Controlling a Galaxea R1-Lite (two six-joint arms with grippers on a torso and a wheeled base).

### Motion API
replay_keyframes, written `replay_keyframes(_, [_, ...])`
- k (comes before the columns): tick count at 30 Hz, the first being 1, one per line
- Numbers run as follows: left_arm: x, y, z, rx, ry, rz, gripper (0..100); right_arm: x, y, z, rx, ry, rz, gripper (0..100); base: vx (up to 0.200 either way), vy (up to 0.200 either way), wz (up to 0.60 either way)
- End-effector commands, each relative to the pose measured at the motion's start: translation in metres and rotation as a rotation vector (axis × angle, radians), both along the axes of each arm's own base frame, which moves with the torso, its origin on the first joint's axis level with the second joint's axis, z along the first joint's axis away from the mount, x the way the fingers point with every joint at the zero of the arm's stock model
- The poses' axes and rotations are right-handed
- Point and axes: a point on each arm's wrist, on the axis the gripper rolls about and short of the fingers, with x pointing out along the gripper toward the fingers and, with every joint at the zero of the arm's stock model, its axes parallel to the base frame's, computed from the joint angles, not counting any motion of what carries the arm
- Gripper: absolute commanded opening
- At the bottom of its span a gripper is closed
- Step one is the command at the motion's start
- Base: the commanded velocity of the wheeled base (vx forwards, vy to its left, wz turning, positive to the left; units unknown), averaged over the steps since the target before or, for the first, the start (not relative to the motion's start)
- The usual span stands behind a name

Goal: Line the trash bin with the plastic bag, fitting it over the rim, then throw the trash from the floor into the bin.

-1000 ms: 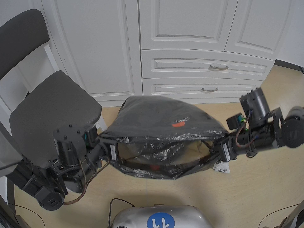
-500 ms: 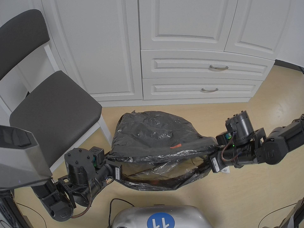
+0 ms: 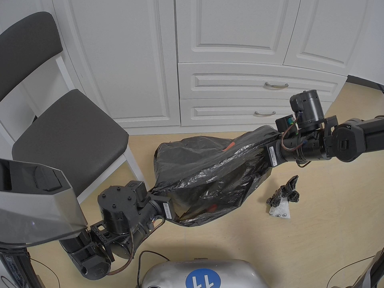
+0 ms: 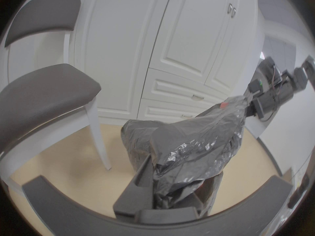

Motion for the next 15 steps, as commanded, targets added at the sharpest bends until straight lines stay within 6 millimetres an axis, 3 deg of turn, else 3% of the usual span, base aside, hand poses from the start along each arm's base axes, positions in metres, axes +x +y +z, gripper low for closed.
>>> replay_keyframes(1, [0.003,-0.014,0.018,-0.102,-0.047,-0.021,0,0.002,-0.001,0.013,0.060,-0.024,-0.028,100,0.000,0.000,0.00])
replay_keyframes(4, [0.009,-0.020,0.025,-0.174,-0.050,-0.014,0,-0.009,-0.007,0.020,0.112,-0.011,-0.038,100,0.000,0.000,0.00])
replay_keyframes(8, [0.016,-0.027,0.038,-0.259,-0.009,-0.002,0,-0.023,-0.033,0.023,0.197,0.016,-0.087,100,0.000,0.000,0.00])
replay_keyframes(11, [0.022,-0.029,0.049,-0.316,0.035,0.016,0,-0.032,-0.052,0.018,0.282,0.063,-0.187,100,0.000,0.000,0.00])
replay_keyframes(15, [0.030,-0.034,0.066,-0.401,0.089,0.040,0,-0.054,-0.074,-0.008,0.397,0.166,-0.225,100,0.000,0.000,0.00])
